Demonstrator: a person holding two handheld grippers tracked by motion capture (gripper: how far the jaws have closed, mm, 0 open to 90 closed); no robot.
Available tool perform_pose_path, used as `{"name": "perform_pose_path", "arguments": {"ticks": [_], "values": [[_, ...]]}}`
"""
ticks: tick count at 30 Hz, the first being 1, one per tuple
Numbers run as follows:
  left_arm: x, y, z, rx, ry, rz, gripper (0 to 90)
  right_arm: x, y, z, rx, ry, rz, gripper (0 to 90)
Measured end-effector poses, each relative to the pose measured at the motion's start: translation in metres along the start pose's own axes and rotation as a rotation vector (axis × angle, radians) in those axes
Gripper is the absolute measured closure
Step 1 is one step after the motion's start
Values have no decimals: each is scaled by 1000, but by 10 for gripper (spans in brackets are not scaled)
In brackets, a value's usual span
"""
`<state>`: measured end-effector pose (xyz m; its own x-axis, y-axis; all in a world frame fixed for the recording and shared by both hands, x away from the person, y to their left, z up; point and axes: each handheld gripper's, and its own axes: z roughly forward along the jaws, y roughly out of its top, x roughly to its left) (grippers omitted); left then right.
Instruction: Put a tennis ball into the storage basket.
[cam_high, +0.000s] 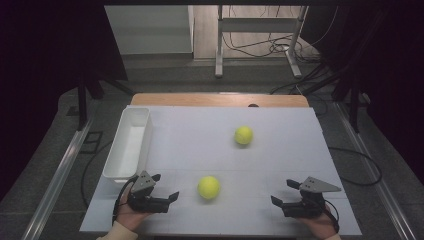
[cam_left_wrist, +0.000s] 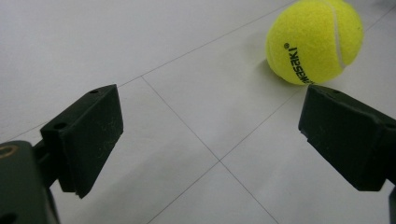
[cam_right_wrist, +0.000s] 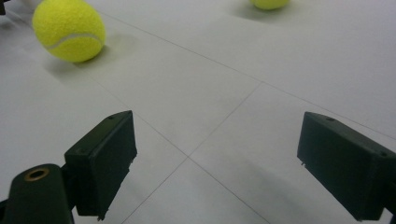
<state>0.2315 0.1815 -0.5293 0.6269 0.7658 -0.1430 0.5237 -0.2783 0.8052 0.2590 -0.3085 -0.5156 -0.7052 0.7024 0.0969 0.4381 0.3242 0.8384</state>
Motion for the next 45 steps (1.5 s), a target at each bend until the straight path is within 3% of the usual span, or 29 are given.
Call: {"name": "perform_pose_path", "arguments": {"ticks": [10,38,45], "values": [[-2,2,0,0,-4,3,73,-1,0,1,8,-17,-2,125],[-5,8,5,4,-36,8,75,-2,-2,7,27,-9,20,127],[-10,15,6,-3,-60,14,75,-1,-2,6,24,-13,18,129]]}}
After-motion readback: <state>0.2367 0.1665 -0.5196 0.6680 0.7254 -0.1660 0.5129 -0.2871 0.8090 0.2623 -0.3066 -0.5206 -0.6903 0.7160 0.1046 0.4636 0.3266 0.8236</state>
